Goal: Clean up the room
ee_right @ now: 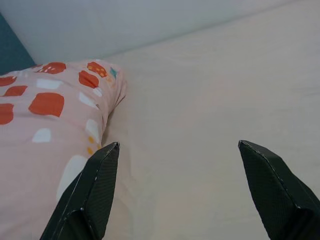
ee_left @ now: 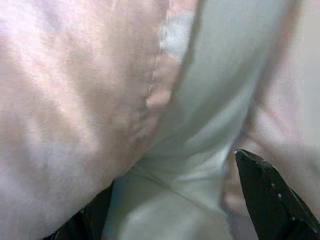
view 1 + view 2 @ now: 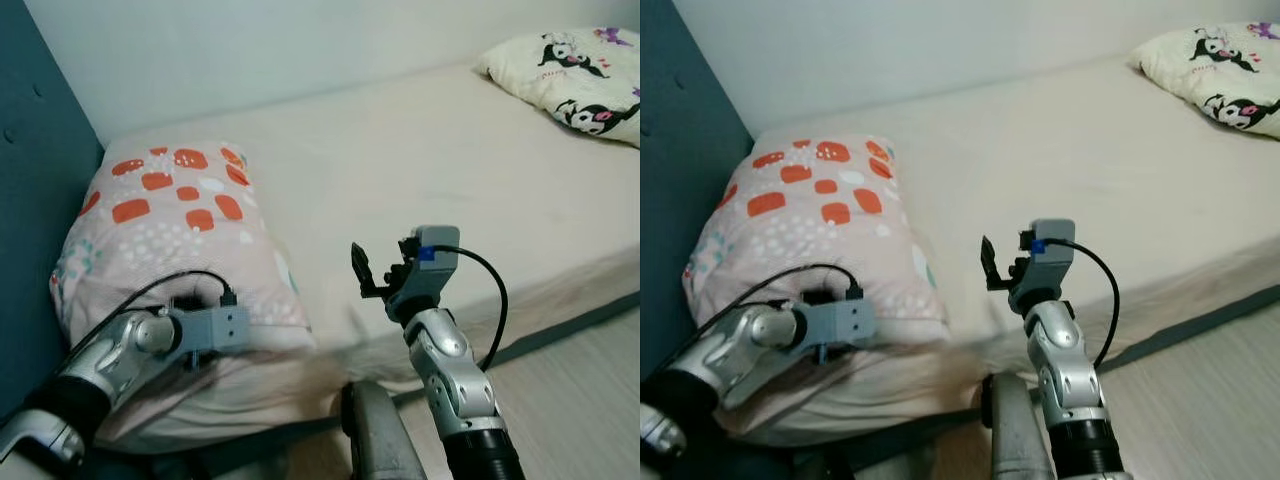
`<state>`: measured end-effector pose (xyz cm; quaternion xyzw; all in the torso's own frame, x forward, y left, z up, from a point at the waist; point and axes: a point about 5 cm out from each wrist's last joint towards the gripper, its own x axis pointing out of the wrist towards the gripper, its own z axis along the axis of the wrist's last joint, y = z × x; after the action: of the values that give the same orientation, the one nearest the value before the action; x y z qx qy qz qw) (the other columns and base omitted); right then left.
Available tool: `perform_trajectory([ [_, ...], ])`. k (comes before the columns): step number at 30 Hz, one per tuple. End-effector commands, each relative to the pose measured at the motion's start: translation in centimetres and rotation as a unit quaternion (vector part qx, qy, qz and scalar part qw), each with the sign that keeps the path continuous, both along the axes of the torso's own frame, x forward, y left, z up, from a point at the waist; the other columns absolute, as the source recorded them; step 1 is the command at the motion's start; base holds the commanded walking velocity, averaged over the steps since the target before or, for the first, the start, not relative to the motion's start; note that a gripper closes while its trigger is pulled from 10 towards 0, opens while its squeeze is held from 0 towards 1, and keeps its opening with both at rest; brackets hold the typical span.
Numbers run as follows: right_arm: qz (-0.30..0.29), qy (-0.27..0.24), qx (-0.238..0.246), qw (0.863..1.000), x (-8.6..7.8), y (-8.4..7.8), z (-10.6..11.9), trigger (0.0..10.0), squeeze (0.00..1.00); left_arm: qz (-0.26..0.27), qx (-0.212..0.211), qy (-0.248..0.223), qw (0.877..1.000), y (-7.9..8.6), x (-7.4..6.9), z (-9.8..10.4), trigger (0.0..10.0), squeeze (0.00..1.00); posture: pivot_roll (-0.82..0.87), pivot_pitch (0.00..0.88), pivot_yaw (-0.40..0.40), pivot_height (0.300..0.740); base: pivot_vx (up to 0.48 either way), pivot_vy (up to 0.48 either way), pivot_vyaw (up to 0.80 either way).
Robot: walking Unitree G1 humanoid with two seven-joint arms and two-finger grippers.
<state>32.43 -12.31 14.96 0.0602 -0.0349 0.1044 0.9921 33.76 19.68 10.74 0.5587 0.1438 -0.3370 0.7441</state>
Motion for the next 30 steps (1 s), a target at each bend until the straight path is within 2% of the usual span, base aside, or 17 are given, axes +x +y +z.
perform_trajectory([
  [1,0.001,0.005,0.002,1.0,-0.2,0.2,-0.4,10.0,0.0,0.025,0.008,-0.041,0.999,0.7,0.9,0.9,10.0,0.0,-0.26,0.128,0.051,0.555,0.0,0.0,0.0],
  [5,0.002,0.006,0.002,1.0,-0.3,0.2,-0.5,10.0,0.0,0.035,0.024,-0.031,0.999,1.5,0.9,0.4,10.0,0.0,-0.26,0.128,0.051,0.555,0.0,0.0,0.0],
  [7,0.001,0.007,0.002,1.0,-0.3,0.1,-0.5,10.0,0.0,0.049,0.074,0.044,0.995,4.1,-0.3,-0.8,10.0,0.0,-0.27,0.129,0.051,0.555,0.0,0.0,0.0],
  [9,0.001,0.007,0.002,1.0,-0.3,0.1,-0.5,10.0,0.0,0.049,0.074,0.044,0.995,4.1,-0.3,-0.8,10.0,0.0,-0.27,0.129,0.051,0.555,0.0,0.0,0.0],
  [11,0.0,0.007,0.001,1.0,-0.3,0.0,-0.5,10.0,0.0,0.059,0.138,0.163,0.975,7.8,-3.0,-1.6,10.0,0.0,-0.26,0.128,0.046,0.555,0.0,0.0,0.0],
  [12,0.0,0.007,0.001,1.0,-0.3,0.0,-0.5,10.0,0.0,0.059,0.138,0.163,0.975,7.8,-3.0,-1.6,10.0,0.0,-0.26,0.128,0.046,0.555,0.0,0.0,0.0],
  [13,0.0,0.008,0.001,1.0,-0.3,-0.1,-0.5,10.0,0.0,0.067,0.164,0.228,0.957,9.6,-4.6,-1.5,10.0,0.0,-0.26,0.128,0.046,0.555,0.0,0.0,0.0],
  [14,0.0,0.008,0.001,1.0,-0.3,-0.1,-0.5,10.0,0.0,0.067,0.164,0.228,0.957,9.6,-4.6,-1.5,10.0,0.0,-0.26,0.128,0.046,0.555,0.0,0.0,0.0],
  [17,0.001,0.009,0.0,1.0,-0.3,-0.1,-0.6,10.0,0.0,0.04,0.175,0.305,0.935,10.8,-6.9,-0.3,10.0,0.0,-0.26,0.126,0.043,0.555,0.0,0.0,0.0],
  [21,0.002,0.009,0.0,1.0,-0.2,-0.1,-0.6,10.0,0.0,0.01,0.163,0.322,0.933,10.4,-7.6,0.2,10.0,0.0,-0.25,0.125,0.041,0.555,0.0,0.0,0.0],
  [22,0.004,0.01,0.0,1.0,-0.2,0.0,-0.6,10.0,0.0,-0.042,0.131,0.331,0.934,9.1,-8.2,1.1,10.0,0.0,-0.25,0.125,0.04,0.555,0.0,0.0,0.0],
  [24,0.004,0.01,0.0,1.0,-0.2,0.0,-0.6,10.0,0.0,-0.042,0.131,0.331,0.934,9.1,-8.2,1.1,10.0,0.0,-0.25,0.125,0.04,0.555,0.0,0.0,0.0],
  [25,0.005,0.01,0.0,1.0,-0.1,0.0,-0.6,10.0,0.0,-0.092,0.079,0.34,0.933,7.4,-8.8,2.3,10.0,0.0,-0.25,0.123,0.04,0.555,0.0,0.0,0.0],
  [27,0.005,0.01,0.0,1.0,-0.1,0.0,-0.6,10.0,0.0,-0.092,0.079,0.34,0.933,7.4,-8.8,2.3,10.0,0.0,-0.25,0.123,0.04,0.555,0.0,0.0,0.0],
  [28,0.006,0.01,-0.001,1.0,-0.1,0.0,-0.5,10.0,0.0,-0.16,0.012,0.354,0.921,5.3,-9.7,3.8,10.0,0.0,-0.25,0.124,0.04,0.555,0.0,0.0,0.0],
  [29,0.006,0.01,-0.001,1.0,-0.1,0.0,-0.5,10.0,0.0,-0.16,0.012,0.354,0.921,5.3,-9.7,3.8,10.0,0.0,-0.25,0.124,0.04,0.555,0.0,0.0,0.0],
  [30,0.007,0.01,-0.001,1.0,-0.1,0.0,-0.5,10.0,0.0,-0.216,-0.05,0.368,0.903,3.6,-10.6,5.2,10.0,0.0,-0.25,0.126,0.039,0.555,0.0,0.0,0.0],
])
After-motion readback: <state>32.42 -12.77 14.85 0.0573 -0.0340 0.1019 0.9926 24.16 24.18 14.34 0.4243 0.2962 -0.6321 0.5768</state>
